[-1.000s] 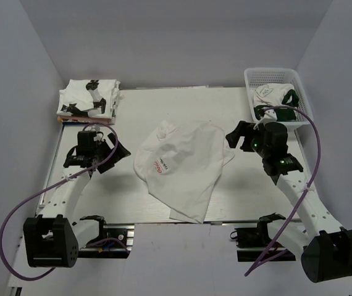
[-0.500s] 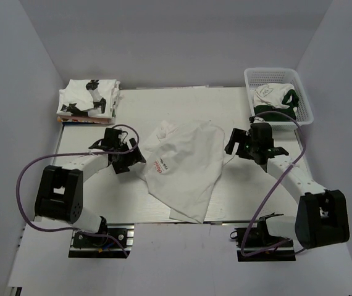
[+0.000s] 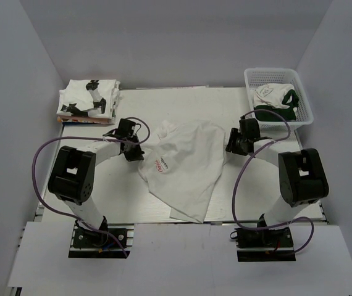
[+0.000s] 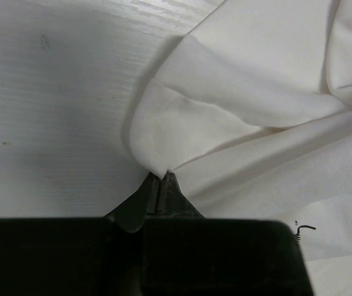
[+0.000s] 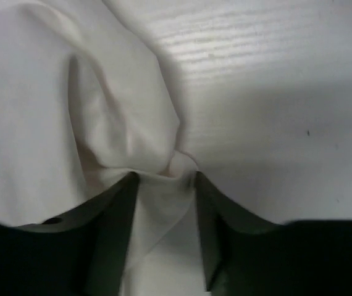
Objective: Fold and stack the t-shirts
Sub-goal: Flatten out the tshirt
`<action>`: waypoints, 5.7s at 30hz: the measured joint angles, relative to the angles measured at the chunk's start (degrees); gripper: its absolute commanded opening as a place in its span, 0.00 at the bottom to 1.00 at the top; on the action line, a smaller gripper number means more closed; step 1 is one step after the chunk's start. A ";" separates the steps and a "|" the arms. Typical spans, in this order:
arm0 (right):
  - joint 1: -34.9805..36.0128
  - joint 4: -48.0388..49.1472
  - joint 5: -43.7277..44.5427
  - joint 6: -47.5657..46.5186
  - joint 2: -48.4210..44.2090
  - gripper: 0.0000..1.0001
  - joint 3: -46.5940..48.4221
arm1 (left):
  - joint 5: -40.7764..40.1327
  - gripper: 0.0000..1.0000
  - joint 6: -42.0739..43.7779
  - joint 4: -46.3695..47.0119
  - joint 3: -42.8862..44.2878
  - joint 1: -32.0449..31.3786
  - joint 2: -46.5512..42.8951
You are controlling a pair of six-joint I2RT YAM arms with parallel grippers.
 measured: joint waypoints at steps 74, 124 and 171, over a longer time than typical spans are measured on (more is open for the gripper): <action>9.20 -23.04 -8.44 -5.64 -33.62 0.91 -4.59 | -9.09 1.00 -10.93 -17.81 -1.40 1.49 -18.45; 21.92 7.69 -2.38 -4.28 43.23 0.90 73.68 | -17.94 1.00 -6.88 -30.75 8.85 2.32 -30.53; 9.53 -15.41 2.86 -1.33 -1.09 0.90 3.26 | -9.07 1.00 15.15 8.28 83.41 0.35 58.99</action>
